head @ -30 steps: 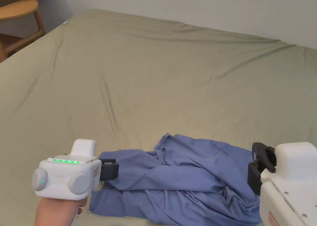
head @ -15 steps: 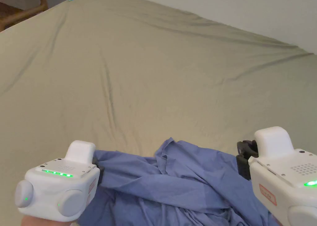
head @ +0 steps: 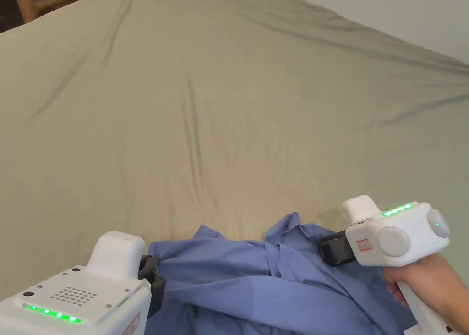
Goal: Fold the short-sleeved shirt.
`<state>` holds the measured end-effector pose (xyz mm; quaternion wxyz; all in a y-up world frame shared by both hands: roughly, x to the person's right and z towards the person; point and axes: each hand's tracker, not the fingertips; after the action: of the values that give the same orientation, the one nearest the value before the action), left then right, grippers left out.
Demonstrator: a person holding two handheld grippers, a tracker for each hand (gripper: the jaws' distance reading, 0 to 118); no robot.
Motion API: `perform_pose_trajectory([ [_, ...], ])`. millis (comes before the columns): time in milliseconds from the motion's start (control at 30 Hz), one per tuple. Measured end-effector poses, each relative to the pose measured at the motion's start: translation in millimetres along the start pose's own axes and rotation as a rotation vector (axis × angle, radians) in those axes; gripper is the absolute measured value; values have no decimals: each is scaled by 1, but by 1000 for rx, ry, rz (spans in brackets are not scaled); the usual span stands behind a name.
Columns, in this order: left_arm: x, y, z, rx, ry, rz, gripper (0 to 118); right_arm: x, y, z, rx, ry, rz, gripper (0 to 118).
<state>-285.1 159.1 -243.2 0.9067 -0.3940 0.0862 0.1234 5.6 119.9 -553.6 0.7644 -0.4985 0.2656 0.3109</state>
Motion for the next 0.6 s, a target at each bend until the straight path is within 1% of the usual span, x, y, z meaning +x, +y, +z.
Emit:
perform_pose_trajectory([
  [33,0,0,0,-1,-1,-3,5,2,-2,2,4,50,-6,88],
  [67,0,0,0,2,0,-8,5,5,-3,6,10,139,-39,74],
  [100,0,1,1,6,2,-10,5,1,-5,16,20,148,-54,56],
  [133,1,2,1,7,1,-10,5,-2,-6,21,26,108,-34,16],
  [167,2,4,1,9,-1,-7,5,-5,-8,28,50,106,-18,1],
  [200,2,6,2,11,-1,-2,5,-7,-10,31,63,-4,14,1],
  [233,2,8,4,14,0,-3,5,-10,-15,44,78,23,21,1],
  [267,4,12,7,24,4,-4,5,-11,-20,54,94,23,20,1],
  [300,4,15,11,36,2,-2,5,-12,-25,66,138,-3,16,1],
  [333,5,19,16,47,1,-2,5,-13,-32,83,166,-49,14,1],
  [433,7,35,32,91,-1,-8,5,-2,-49,140,250,-51,-37,1],
  [467,7,42,40,108,-5,-13,5,1,-57,162,284,-79,-50,1],
  [500,8,48,46,131,-3,-15,5,11,-51,174,312,-102,-64,1],
  [600,10,74,74,207,-27,-1,5,26,-78,243,424,-135,-148,1],
])
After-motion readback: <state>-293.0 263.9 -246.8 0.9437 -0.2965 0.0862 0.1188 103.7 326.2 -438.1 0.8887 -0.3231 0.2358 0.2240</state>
